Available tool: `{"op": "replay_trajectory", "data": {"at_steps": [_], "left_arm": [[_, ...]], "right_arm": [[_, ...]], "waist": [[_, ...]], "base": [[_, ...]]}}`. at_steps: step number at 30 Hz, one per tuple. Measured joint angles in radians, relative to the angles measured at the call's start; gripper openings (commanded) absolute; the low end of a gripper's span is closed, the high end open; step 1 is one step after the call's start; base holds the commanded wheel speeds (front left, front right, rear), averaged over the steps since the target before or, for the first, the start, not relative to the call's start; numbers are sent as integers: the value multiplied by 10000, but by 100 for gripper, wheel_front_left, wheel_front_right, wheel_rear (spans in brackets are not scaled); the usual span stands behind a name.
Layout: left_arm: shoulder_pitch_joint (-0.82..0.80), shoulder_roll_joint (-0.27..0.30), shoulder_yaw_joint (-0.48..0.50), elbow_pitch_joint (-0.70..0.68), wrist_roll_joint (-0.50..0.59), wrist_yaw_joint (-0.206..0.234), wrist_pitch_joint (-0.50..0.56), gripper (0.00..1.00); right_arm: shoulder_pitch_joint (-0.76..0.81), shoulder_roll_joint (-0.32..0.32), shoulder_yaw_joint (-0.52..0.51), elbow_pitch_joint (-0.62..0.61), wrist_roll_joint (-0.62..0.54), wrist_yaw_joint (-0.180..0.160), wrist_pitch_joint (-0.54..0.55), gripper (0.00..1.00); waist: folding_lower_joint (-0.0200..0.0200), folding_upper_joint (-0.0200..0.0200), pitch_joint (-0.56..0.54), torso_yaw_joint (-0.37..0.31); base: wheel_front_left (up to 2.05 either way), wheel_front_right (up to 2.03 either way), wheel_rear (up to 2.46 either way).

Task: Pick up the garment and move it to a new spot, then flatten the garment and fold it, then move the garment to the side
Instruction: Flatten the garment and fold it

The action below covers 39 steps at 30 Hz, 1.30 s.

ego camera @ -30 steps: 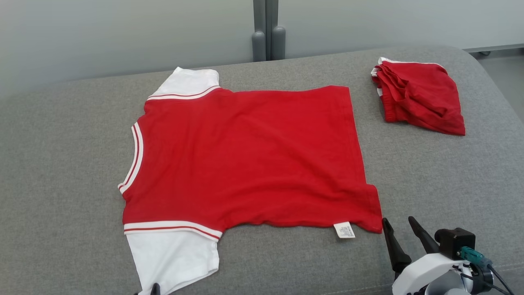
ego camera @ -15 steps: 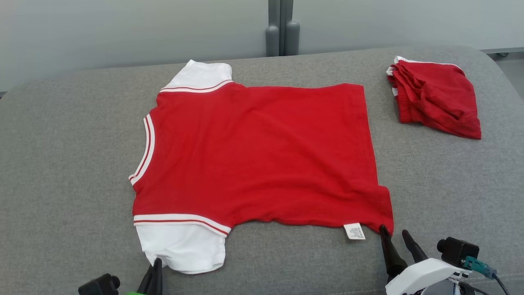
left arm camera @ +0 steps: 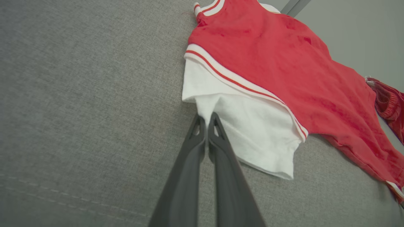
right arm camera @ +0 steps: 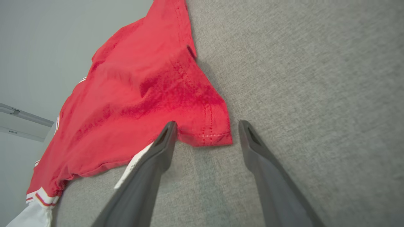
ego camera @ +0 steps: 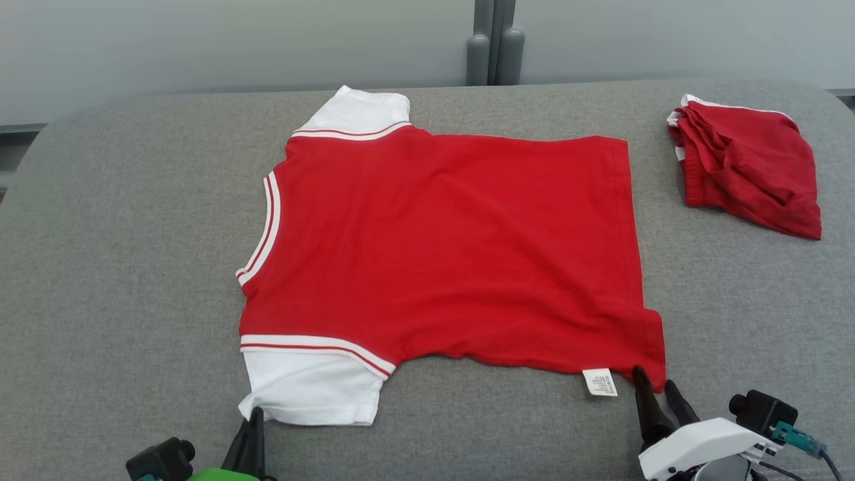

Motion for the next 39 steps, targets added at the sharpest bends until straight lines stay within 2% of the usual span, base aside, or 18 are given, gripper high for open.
{"op": "replay_trajectory", "data": {"at_steps": [4, 5, 6, 7, 9, 11, 12, 14, 17, 18, 24, 35, 39], "left_arm": [[0, -2, 6, -6, 0, 2, -2, 0], [0, -2, 4, -6, 0, 2, -2, 0], [0, -2, 2, -8, 12, 4, -2, 0], [0, -2, -2, -12, 13, 6, -4, 0], [0, -2, -2, -27, 13, 10, -4, 0], [0, -2, -2, -59, 13, 10, -69, 0], [0, -2, 0, -73, 13, 10, -82, 0], [0, -2, 0, -92, 13, 10, -88, 0], [0, -2, 17, -157, 13, 10, -136, 0], [-2, -2, 33, -198, 13, 10, -180, 0], [-48, -4, 232, -575, 10, -59, -360, 0], [-462, -8, 577, -1569, -167, -176, -531, 0], [-855, -2, 543, -1680, -61, -176, -531, 0]], "right_arm": [[-299, 0, 105, 259, 2, 92, 4, 100], [-334, 0, 134, 339, 4, 104, 27, 94], [-431, -15, 190, 514, 36, 146, 94, 80], [-458, -23, 201, 575, 79, 148, 104, 75], [-491, -29, 215, 669, 107, 196, 105, 49], [-522, -21, 222, 780, 196, 232, 105, 39], [-538, -19, 230, 823, 251, 234, 111, 39], [-605, -21, 293, 890, 267, 251, 209, 29], [-635, -8, 362, 926, 284, 318, 222, 4], [-639, -2, 360, 926, 305, 320, 222, 0], [-747, -56, 372, 777, 324, 407, 222, 0], [-980, -663, 462, -92, 420, 441, 238, 0], [-1286, -669, 562, -257, 713, 499, 754, 0]], "waist": [[0, 0, 7, 36], [0, 0, 7, 41], [0, 0, 4, 49], [0, 0, 3, 53], [0, 0, -1, 57], [0, 0, -3, 56], [0, 0, -5, 53], [0, 0, -9, 41], [0, 0, -13, 15], [0, 0, -15, 6], [0, 0, -30, -55], [0, 0, 0, -206], [0, 0, 66, -266]], "base": [[0, 0, 0], [0, 0, 0], [0, 0, 0], [0, 0, 0], [0, 0, 0], [0, 0, 0], [0, 0, 0], [0, 0, 0], [0, 0, 0], [0, 0, 0], [0, 0, 0], [0, 0, 0], [0, 0, 0]]}}
